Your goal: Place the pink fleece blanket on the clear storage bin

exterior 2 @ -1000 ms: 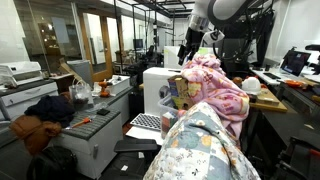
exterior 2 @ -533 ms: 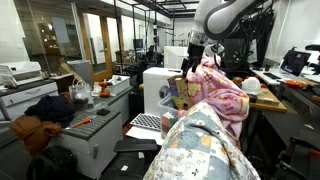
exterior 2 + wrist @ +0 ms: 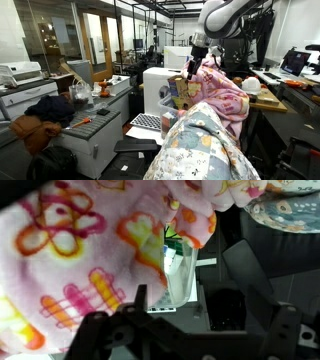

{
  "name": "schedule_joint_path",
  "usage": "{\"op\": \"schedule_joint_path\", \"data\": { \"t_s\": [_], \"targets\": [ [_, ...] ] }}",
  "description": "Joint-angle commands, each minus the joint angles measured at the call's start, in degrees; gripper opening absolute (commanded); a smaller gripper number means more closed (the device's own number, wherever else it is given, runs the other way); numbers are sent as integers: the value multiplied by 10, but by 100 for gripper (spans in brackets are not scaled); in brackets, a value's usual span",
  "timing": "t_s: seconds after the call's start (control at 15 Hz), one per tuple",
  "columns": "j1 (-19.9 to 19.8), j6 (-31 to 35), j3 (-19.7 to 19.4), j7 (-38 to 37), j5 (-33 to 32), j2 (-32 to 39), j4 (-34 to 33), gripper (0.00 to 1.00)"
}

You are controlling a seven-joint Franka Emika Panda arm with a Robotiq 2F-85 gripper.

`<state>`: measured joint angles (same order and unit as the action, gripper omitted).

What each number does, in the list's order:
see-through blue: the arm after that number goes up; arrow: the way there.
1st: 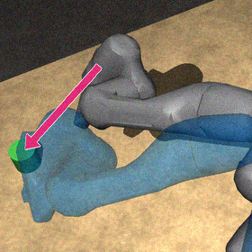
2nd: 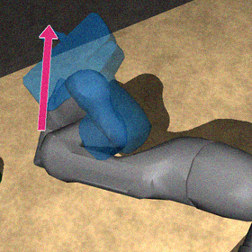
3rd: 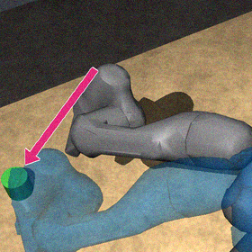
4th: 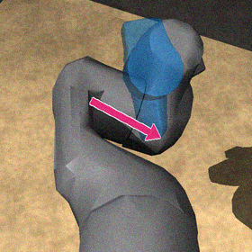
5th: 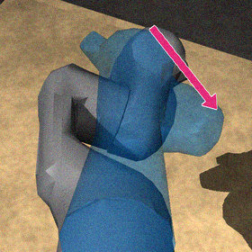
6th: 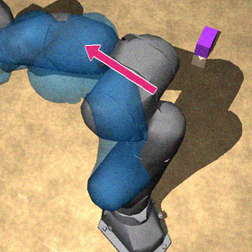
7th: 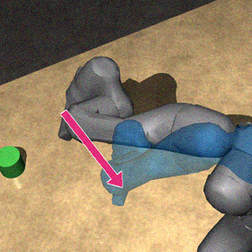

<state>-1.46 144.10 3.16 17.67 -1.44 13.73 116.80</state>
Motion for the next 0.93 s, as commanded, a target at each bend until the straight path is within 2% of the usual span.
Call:
{"op": "schedule_joint_path", "data": {
  "t_s": [0.0,0.33,0.87],
  "targets": [
    [-20,-29,19,105,40,-7,10,100],
    [-33,-55,34,196,93,4,30,100],
    [-21,-119,24,240,43,9,76,100]
  ]
}}
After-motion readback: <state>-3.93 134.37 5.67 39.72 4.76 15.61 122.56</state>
